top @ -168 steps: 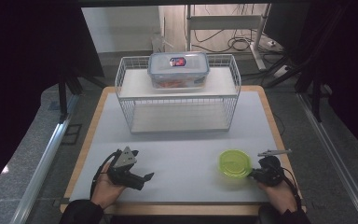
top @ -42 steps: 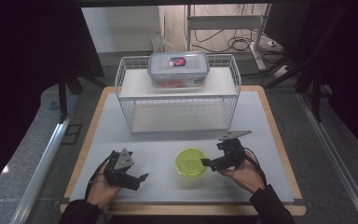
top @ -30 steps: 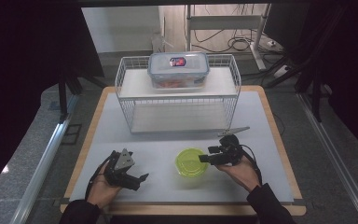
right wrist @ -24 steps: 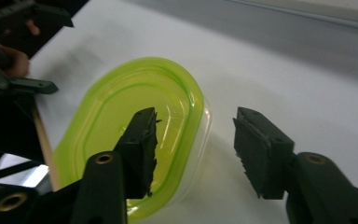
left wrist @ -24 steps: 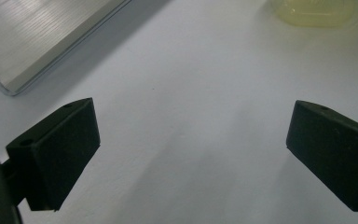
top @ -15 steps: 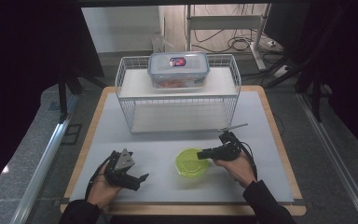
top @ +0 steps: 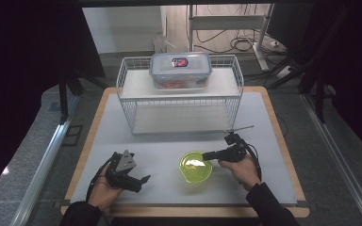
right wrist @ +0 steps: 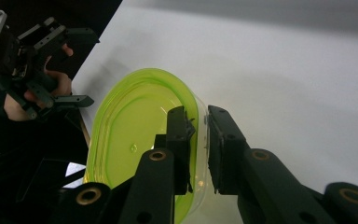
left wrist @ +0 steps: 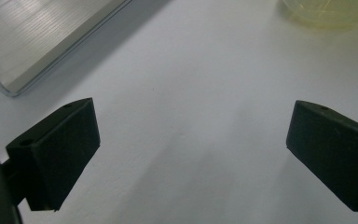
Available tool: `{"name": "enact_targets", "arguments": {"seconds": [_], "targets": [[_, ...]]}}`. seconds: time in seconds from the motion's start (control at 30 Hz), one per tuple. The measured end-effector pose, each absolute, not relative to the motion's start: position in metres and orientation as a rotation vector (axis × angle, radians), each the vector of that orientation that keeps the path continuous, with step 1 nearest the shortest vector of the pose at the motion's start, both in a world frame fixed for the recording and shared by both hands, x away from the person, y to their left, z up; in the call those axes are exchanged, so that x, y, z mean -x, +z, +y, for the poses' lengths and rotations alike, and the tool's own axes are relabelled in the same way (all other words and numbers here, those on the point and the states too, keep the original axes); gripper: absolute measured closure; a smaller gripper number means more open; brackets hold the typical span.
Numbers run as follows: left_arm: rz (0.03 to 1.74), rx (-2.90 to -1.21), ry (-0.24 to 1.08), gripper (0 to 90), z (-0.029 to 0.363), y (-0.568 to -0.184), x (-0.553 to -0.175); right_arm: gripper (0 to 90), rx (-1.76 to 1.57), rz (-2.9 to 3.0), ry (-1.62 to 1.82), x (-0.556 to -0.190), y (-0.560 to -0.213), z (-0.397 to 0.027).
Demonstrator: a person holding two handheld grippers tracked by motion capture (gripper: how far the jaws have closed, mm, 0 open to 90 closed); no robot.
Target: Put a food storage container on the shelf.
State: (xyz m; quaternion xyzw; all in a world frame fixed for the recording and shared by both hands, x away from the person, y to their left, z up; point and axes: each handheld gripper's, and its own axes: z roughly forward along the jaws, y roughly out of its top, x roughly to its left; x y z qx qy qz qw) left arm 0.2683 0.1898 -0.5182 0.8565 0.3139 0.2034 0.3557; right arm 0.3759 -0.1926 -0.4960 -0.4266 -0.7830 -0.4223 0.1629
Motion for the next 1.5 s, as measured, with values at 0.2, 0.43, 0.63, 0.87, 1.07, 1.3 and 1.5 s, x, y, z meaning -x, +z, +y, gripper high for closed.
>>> {"name": "enact_targets", "arguments": {"seconds": [0.2, 0.43, 0.63, 0.87, 1.07, 1.3, 1.5], "targets": [[0.811, -2.211, 0.527, 2.5, 0.190, -0.518, -0.268, 81.4, 1.202, -2.228, -1.237, -0.371, -0.492, -0.186], [0.810, -2.213, 0.530, 2.6, 0.190, -0.518, -0.268, 81.2, 1.199, -2.240, -1.237, -0.374, -0.489, -0.182], [0.811, -2.213, 0.529, 2.5, 0.190, -0.518, -0.268, 73.2, 1.246, -2.249, -1.206, -0.376, -0.495, -0.187], [0.810, -2.214, 0.530, 2.5, 0.189, -0.518, -0.268, 66.2, 1.276, -2.240, -1.187, -0.373, -0.496, -0.188], [0.812, -2.210, 0.529, 2.5, 0.189, -0.518, -0.268, 72.1, 1.303, -2.229, -1.170, -0.370, -0.495, -0.189], [0.809, -2.211, 0.531, 2.5, 0.189, -0.518, -0.268, 80.7, 1.271, -2.218, -1.186, -0.367, -0.495, -0.187], [0.810, -2.208, 0.533, 2.6, 0.189, -0.518, -0.268, 81.7, 1.240, -2.242, -1.225, -0.364, -0.487, -0.183]]}}
